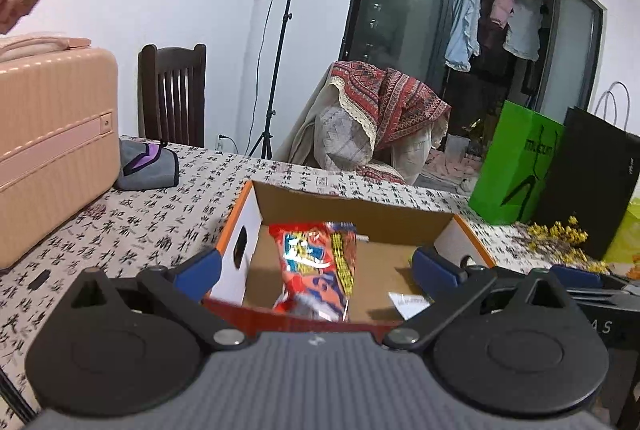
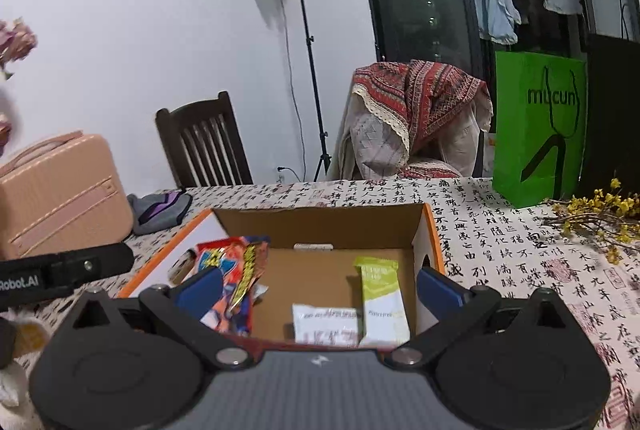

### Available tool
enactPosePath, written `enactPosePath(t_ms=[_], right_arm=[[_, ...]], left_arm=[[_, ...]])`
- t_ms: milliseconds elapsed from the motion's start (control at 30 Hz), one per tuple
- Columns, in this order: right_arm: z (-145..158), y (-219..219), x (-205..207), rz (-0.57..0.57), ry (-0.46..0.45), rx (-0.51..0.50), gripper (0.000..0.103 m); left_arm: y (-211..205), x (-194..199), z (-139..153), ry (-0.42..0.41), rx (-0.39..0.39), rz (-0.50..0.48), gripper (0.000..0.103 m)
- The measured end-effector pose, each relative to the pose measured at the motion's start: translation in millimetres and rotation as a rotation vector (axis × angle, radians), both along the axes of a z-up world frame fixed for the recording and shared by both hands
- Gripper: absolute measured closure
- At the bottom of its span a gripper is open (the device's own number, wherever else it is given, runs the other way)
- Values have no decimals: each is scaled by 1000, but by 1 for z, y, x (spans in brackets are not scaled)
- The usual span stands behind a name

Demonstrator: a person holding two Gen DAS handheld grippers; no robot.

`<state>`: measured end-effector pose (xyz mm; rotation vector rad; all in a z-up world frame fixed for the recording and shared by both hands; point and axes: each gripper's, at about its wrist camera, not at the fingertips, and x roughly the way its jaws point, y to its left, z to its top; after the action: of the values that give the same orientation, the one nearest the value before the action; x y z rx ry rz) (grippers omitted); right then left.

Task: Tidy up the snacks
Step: 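Move both tools back to the pile and grasp another green bar with the right gripper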

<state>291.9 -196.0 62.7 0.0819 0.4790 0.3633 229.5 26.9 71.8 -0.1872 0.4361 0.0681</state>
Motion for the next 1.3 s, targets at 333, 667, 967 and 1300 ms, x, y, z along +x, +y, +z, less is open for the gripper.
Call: enactPosePath(t_ms=[333,667,967,1300], right_arm=[[-1,0,-56,24,-5,-36,0],[-22,2,-92,50,42,-60,0],[-43,-10,-113,51,90,-52,0],[-64,-28,-134,52,133,-39,0]], left_arm=[[1,-51,-8,8,11,-14,0],[9,-80,-32,61,6,-24,0],[19,-101,-52,93,24,-28,0],[31,-124,-73,126,20,-48,0]])
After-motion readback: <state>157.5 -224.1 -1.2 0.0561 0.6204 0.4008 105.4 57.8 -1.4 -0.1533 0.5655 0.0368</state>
